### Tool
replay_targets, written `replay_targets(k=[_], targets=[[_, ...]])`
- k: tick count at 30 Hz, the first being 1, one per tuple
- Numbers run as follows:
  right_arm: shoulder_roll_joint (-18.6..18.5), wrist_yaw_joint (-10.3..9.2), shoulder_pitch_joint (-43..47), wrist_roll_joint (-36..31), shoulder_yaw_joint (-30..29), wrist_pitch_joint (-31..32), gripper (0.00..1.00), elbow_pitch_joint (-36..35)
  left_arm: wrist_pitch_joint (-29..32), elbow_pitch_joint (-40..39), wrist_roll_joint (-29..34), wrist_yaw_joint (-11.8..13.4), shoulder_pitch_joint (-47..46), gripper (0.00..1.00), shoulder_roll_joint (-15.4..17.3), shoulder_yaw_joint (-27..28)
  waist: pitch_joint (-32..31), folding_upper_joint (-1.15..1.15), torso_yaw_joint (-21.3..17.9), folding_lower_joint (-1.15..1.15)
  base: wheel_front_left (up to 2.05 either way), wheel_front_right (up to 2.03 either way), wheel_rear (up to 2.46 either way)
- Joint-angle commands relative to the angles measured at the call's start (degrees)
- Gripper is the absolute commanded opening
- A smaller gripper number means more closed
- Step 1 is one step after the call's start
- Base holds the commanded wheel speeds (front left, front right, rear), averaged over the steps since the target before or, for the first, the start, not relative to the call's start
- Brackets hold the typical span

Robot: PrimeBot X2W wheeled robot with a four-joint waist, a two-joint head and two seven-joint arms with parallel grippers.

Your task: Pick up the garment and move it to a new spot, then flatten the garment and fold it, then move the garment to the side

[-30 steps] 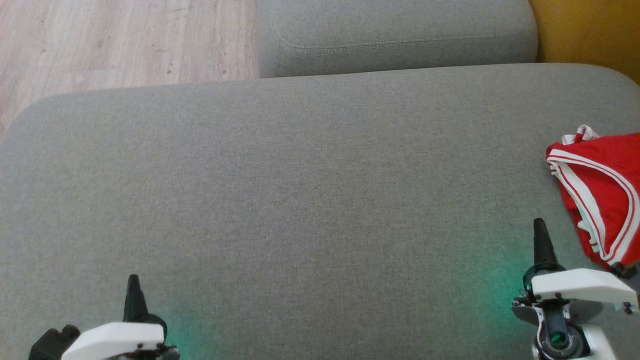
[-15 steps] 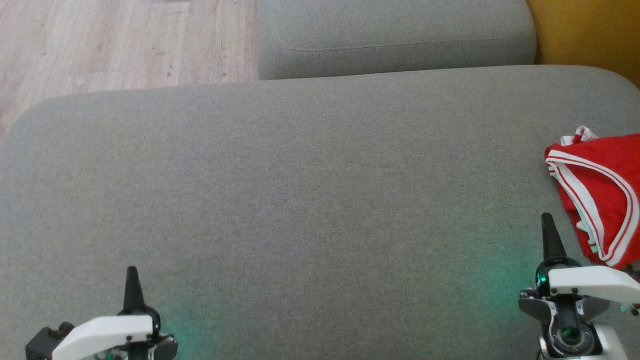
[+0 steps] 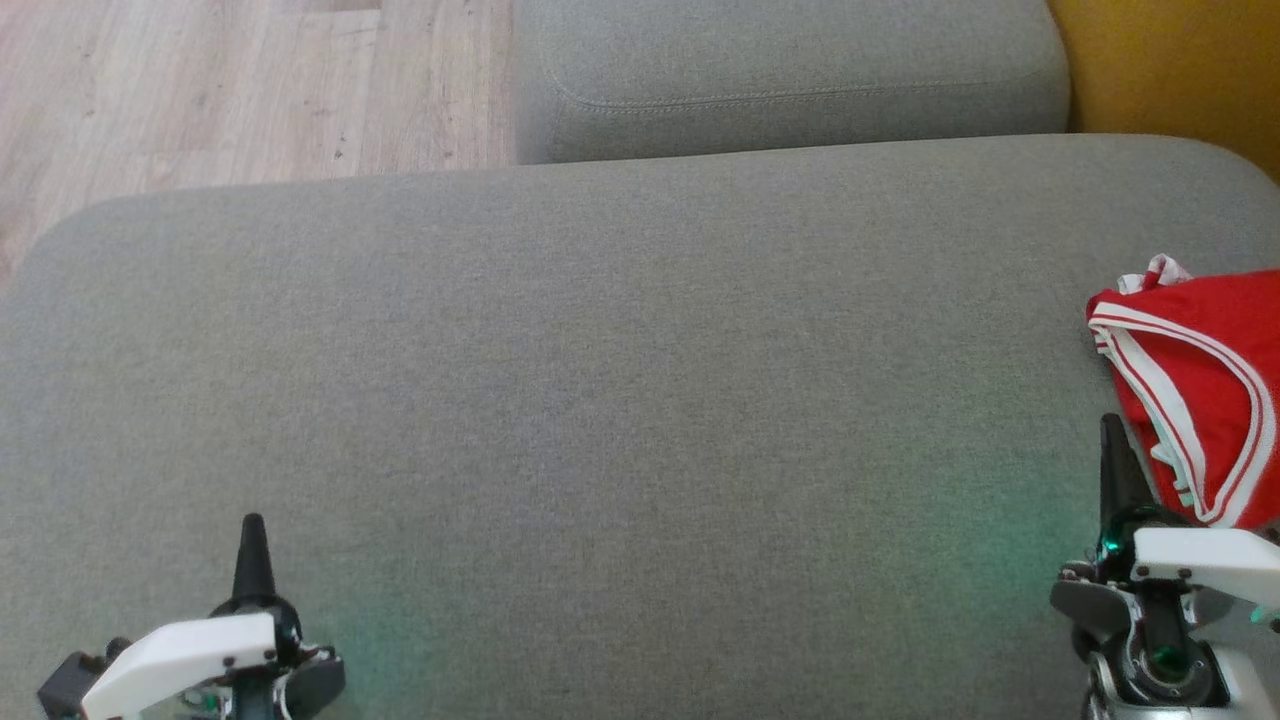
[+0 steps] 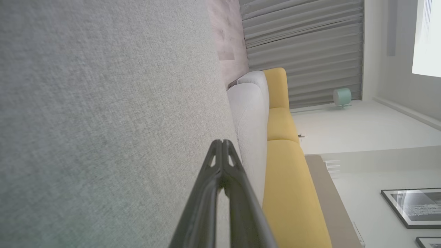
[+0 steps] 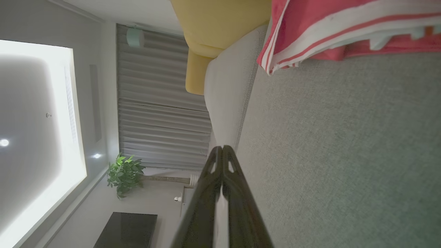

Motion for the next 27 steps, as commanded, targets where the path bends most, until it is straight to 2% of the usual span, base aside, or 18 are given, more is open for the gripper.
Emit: replay_targets(k=[1,15,27], targets=[[-0.2,-0.05,-1.2,2.0,0.8,0.6,0.00,-2.6,0.5,-2.4,-1.7,-0.5,-2.9,0.00,0.4,1.8,0.0,0.00,0.0,0.00,0.00,0.00,0.00],[-0.2,-0.05,-0.9,11.8,-0.5,3.1,0.00,-5.0,2.9,-3.8,-10.8,-1.6,-3.9,0.00,0.4,3.0,-0.4,0.00,-0.1,0.00,0.00,0.00,0.00],[-0.2,-0.05,-0.9,12.2,-0.5,3.2,0.00,-5.1,3.0,-3.9,-11.2,-1.6,-4.0,0.00,0.4,3.1,-0.4,0.00,-0.1,0.00,0.00,0.00,0.00]])
